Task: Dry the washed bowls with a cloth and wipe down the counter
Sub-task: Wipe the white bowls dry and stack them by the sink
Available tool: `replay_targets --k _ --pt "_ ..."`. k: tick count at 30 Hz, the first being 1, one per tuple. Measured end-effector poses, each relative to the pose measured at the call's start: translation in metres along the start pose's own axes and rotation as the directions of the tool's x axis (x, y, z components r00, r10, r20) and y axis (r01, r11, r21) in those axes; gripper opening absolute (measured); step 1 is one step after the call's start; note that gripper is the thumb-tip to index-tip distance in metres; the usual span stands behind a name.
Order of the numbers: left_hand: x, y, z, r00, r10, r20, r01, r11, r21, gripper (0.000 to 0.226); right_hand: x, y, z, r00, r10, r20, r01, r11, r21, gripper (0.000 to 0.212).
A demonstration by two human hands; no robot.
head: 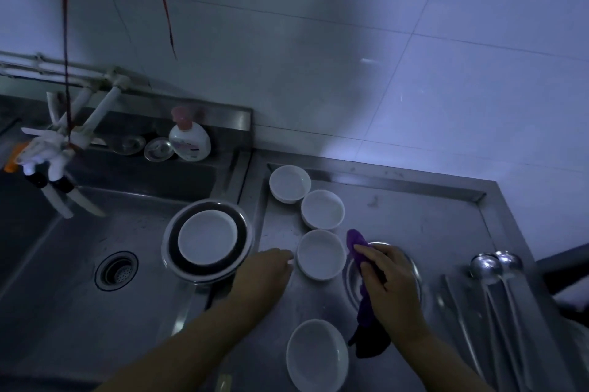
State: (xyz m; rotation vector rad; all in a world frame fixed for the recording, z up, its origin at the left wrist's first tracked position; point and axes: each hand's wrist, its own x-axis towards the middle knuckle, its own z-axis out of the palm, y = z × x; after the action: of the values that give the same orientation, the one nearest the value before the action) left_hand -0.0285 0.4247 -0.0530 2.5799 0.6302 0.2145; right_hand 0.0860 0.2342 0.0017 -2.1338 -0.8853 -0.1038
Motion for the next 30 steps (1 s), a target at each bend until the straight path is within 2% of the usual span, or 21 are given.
replay_targets --k 2,4,6,10,14,15,16,20,23,25,30 --pt "0.006 0.020 0.020 0.975 -0.135 0.177 0.147 0.988 -0.057 0.028 -0.002 0.008 -0.013 1.000 0.019 0.008 -0.019 1.000 0.002 0.027" --pt "0.015 0.027 0.038 0.908 -0.301 0.291 0.340 0.936 -0.093 0.025 -0.007 0.015 -0.023 0.999 0.036 0.021 -0.037 0.999 0.012 0.027" --pt "0.025 0.028 0.055 0.835 -0.435 0.336 0.508 0.844 -0.170 0.024 -0.013 0.026 -0.033 0.998 0.057 0.019 -0.057 0.998 -0.004 0.027" --pt "0.036 0.032 0.085 0.743 -0.548 0.386 0.655 0.713 -0.250 0.042 -0.026 0.052 -0.052 0.989 0.136 0.063 -0.134 0.990 -0.033 0.037" --pt "0.045 0.039 0.098 0.641 -0.647 0.413 0.766 0.509 -0.393 0.030 -0.034 0.070 -0.065 0.990 0.116 0.077 -0.114 0.993 -0.029 0.033" --pt "0.045 0.041 0.098 0.632 -0.662 0.402 0.771 0.491 -0.405 0.027 -0.035 0.074 -0.068 0.992 0.095 0.077 -0.093 0.995 -0.029 0.031" --pt "0.044 0.044 0.098 0.644 -0.670 0.370 0.762 0.514 -0.395 0.024 -0.037 0.077 -0.071 0.993 0.086 0.083 -0.084 0.996 -0.029 0.030" --pt "0.029 0.054 0.086 0.738 -0.655 0.162 0.650 0.628 -0.428 0.011 -0.038 0.088 -0.082 0.987 0.067 0.143 -0.064 0.998 -0.030 0.035" --pt "0.015 0.064 0.066 0.770 -0.637 -0.028 0.544 0.678 -0.494 0.014 -0.035 0.087 -0.087 0.984 0.032 0.173 -0.034 0.999 0.009 0.037" --pt "0.004 0.074 0.048 0.776 -0.611 -0.159 0.465 0.724 -0.510 0.015 -0.031 0.081 -0.088 0.982 -0.016 0.188 0.009 0.999 0.038 0.037" --pt "-0.026 0.108 0.005 0.741 -0.575 -0.347 0.325 0.759 -0.564 0.028 -0.018 0.046 -0.081 0.973 -0.176 0.151 0.154 0.977 0.146 0.030"
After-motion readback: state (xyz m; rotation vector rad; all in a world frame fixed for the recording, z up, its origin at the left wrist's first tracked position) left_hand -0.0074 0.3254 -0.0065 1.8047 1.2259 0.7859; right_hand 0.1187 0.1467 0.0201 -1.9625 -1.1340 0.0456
